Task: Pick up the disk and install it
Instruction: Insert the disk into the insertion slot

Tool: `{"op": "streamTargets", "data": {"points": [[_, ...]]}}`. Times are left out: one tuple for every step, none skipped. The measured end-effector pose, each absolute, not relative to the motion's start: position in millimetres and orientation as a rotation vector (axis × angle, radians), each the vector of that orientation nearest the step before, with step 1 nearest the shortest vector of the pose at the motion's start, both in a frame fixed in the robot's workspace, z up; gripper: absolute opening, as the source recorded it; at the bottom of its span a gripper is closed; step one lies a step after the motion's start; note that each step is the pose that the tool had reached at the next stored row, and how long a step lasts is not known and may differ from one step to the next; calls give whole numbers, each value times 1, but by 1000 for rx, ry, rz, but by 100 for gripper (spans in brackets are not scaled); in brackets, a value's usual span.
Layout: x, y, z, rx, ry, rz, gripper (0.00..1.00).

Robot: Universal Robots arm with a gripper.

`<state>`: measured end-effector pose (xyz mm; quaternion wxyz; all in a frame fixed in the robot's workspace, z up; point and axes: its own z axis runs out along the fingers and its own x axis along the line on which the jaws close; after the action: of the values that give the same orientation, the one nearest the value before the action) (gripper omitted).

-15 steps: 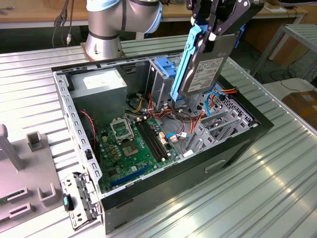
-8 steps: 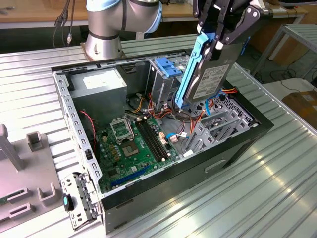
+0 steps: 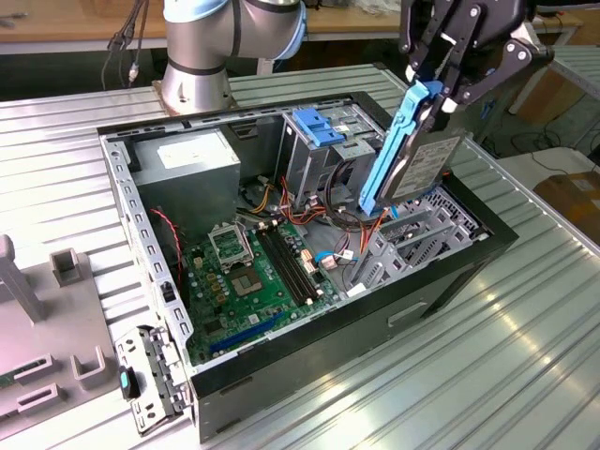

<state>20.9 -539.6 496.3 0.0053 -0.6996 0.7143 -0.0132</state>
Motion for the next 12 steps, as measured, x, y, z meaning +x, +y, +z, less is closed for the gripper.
{"op": "streamTargets", "data": {"points": [[22,-541,495,-2191,2237,-43,37],[22,-545,494,-2192,2239,-46,37],[22,-550,493,-2193,2239,-48,37],[22,-556,490,-2196,2242,-55,37],[25,-556,489,-2197,2243,-55,37],[32,-556,488,-2197,2243,-56,37],[37,-556,487,-2197,2243,-57,37],[42,-556,485,-2198,2244,-58,37],[49,-556,483,-2199,2245,-61,37],[50,-557,480,-2200,2246,-62,37],[51,-557,478,-2201,2246,-61,37],[51,-557,475,-2203,2245,-60,37]]}}
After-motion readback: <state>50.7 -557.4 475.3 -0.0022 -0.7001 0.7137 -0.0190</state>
